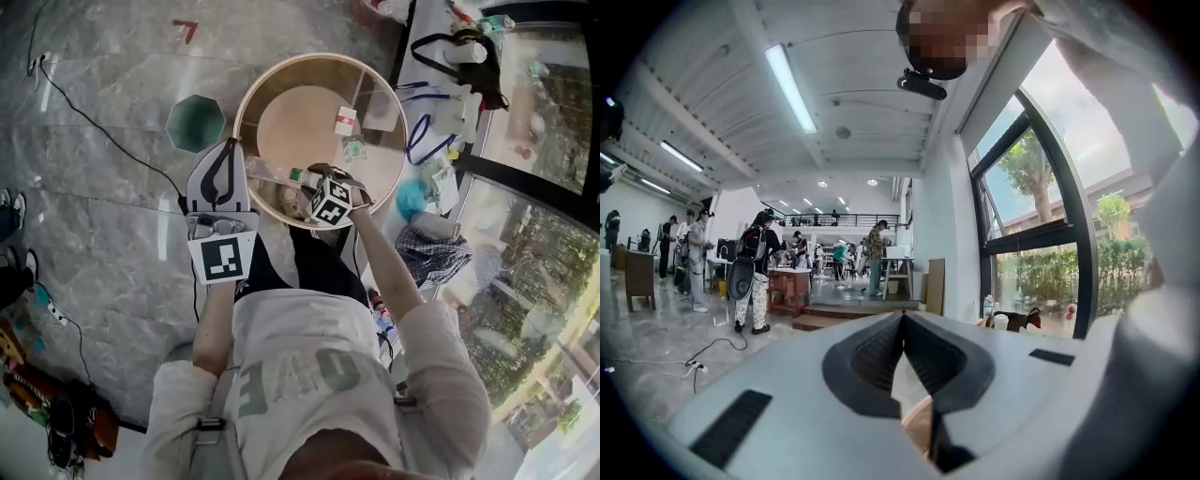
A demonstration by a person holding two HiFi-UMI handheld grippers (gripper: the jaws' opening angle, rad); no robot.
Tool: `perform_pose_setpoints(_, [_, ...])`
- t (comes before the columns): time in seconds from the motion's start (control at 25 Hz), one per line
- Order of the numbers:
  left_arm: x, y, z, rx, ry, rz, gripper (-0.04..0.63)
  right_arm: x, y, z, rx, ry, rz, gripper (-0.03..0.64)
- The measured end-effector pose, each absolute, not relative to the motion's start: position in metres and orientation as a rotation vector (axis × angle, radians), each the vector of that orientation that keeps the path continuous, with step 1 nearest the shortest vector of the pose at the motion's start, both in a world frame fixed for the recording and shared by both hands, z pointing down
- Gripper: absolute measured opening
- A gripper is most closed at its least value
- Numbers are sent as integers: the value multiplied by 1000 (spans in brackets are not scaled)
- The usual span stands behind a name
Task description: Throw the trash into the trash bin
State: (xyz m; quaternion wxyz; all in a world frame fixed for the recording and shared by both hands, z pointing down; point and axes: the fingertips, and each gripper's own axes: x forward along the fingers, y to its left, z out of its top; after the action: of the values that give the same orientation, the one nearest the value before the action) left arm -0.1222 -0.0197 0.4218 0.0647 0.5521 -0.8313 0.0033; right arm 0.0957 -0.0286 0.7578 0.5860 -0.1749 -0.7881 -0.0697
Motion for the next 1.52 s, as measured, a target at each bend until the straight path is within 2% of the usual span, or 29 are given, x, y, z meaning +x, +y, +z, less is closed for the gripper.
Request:
perform_pose_setpoints(0.44, [-119, 1, 344, 1707, -2622, -15, 11, 46, -10, 620, -319, -2166, -241, 199])
perform_pose_setpoints(1.08, [-127, 29, 334, 1633, -2673, -35, 11, -20, 15, 461, -319, -2562, -92, 199])
perform_pose_setpoints(1.28, [-143, 55, 344, 1522, -2714, -61, 11, -43, 24, 451, -370, -2576, -132, 199])
perform_pose_setpoints(1.52, [-168, 92, 362, 1377, -2760, -57, 11, -87, 37, 489, -478, -2477, -152, 199])
